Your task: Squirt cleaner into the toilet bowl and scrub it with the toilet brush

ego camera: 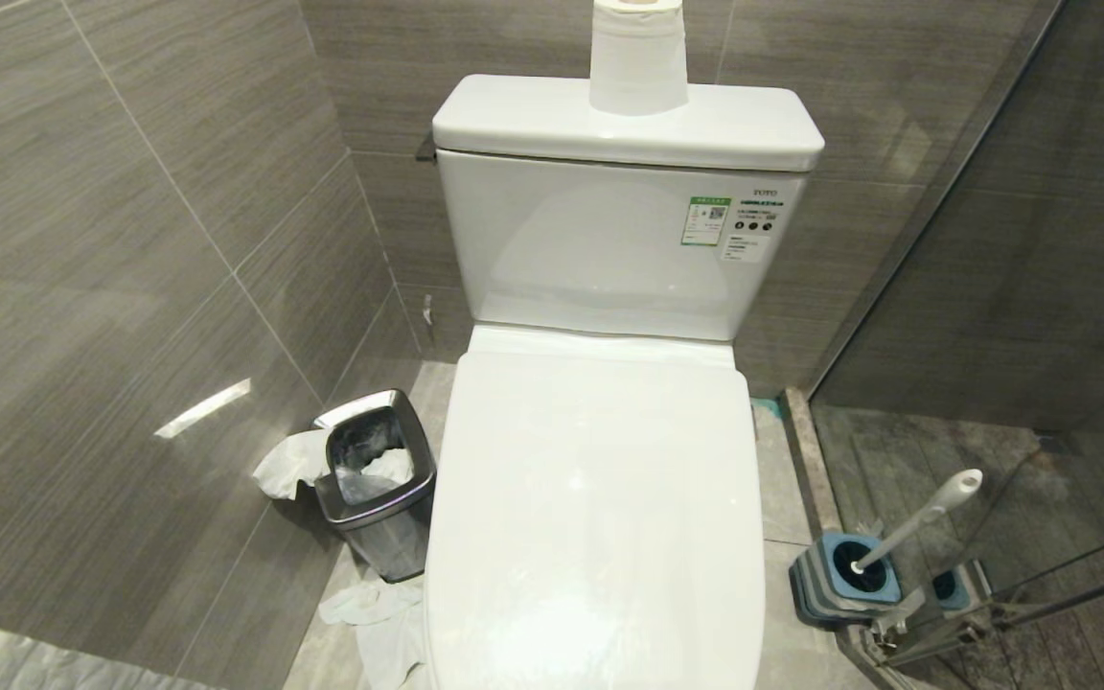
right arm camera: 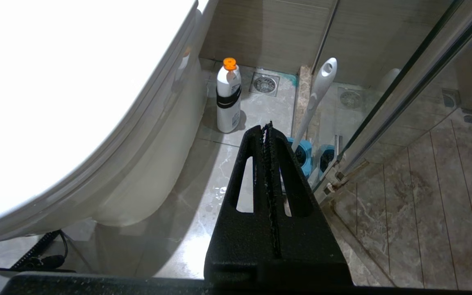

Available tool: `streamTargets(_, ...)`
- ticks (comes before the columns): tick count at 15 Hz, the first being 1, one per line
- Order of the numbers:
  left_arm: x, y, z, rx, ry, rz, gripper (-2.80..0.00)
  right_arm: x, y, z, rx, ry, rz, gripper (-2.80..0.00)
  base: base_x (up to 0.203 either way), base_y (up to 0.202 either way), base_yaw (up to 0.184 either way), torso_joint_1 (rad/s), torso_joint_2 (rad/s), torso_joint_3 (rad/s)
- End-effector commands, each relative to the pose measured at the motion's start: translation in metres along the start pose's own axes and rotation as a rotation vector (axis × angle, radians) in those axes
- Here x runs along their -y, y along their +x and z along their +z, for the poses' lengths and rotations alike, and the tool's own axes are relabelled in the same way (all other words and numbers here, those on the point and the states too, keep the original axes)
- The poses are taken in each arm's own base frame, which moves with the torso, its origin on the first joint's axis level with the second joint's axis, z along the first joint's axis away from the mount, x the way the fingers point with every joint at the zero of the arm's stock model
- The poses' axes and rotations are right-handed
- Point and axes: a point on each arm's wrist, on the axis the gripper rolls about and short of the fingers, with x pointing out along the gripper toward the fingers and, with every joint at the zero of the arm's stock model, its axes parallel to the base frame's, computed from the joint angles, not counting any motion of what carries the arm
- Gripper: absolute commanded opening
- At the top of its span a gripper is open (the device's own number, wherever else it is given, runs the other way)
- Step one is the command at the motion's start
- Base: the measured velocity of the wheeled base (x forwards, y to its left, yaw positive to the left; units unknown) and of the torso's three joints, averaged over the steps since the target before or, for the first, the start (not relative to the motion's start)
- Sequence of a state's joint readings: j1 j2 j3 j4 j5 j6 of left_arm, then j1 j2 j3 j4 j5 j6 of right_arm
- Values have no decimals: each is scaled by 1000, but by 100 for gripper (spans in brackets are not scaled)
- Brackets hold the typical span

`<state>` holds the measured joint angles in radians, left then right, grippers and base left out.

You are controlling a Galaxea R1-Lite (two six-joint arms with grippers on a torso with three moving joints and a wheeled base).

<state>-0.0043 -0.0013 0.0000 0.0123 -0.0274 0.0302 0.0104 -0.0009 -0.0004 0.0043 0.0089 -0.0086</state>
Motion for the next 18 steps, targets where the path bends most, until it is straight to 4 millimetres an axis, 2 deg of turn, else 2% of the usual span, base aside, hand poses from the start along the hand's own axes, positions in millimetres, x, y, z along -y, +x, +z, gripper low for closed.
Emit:
streamTargets(1, 0, 0, 0, -1, 0, -1, -280, 0, 0, 0, -2, -1, 1, -280, 0, 0, 0, 0, 0, 0)
streamTargets(18, 0, 0, 0, -1, 0, -1, -280, 0, 0, 0, -2, -1, 1, -280, 0, 0, 0, 0, 0, 0)
